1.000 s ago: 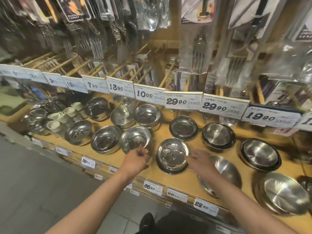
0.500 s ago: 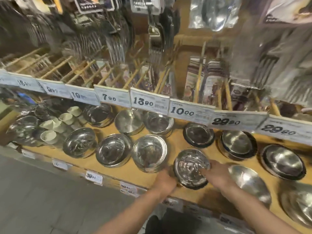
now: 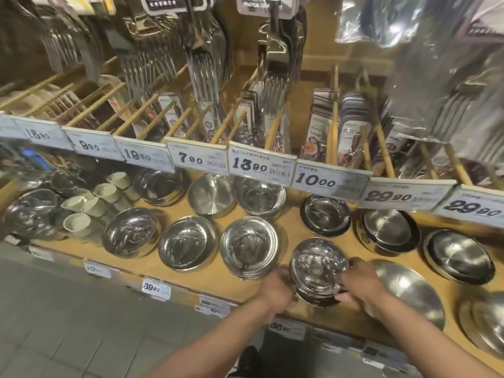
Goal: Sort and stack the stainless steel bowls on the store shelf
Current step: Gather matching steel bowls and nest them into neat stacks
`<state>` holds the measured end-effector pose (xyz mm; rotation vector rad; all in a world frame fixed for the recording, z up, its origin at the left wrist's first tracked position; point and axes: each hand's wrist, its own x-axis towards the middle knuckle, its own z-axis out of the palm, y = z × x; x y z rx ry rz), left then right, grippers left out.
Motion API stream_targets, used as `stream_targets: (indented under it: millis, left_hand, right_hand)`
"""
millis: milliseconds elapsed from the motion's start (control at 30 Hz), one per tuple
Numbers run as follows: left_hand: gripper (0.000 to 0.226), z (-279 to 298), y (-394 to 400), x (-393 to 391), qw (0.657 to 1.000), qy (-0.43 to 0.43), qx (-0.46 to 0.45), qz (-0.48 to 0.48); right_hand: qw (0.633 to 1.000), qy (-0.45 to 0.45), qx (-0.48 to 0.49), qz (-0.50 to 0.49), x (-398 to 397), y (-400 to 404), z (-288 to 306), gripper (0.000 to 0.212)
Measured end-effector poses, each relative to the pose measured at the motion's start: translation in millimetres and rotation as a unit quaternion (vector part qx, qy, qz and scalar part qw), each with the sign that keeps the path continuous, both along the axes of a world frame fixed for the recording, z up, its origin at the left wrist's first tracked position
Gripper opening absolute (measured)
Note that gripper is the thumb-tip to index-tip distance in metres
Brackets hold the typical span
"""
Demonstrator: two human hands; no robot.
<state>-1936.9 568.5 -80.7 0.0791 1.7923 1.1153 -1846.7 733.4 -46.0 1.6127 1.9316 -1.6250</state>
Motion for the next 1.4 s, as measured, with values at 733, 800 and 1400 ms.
stream_targets:
  millis: [733, 800, 1400]
  left_hand:
    - [0.009, 61, -12, 7, 0.995, 0.074, -0.018, 0.061]
    - [0.017, 79, -28, -3, 0.991, 0.109, -0.035, 0.065]
    - [0.004, 129, -135, -35, 0.958, 0.088, 0.053, 0.268]
  right_hand:
    - [0.991, 0.103, -0.047, -0.072, 66, 71, 77, 0.03]
    - [0.989, 0.115, -0.056, -0.077, 60, 71, 78, 0.029]
    - [0.999, 0.034, -0.014, 0.034, -1, 4, 6, 0.034]
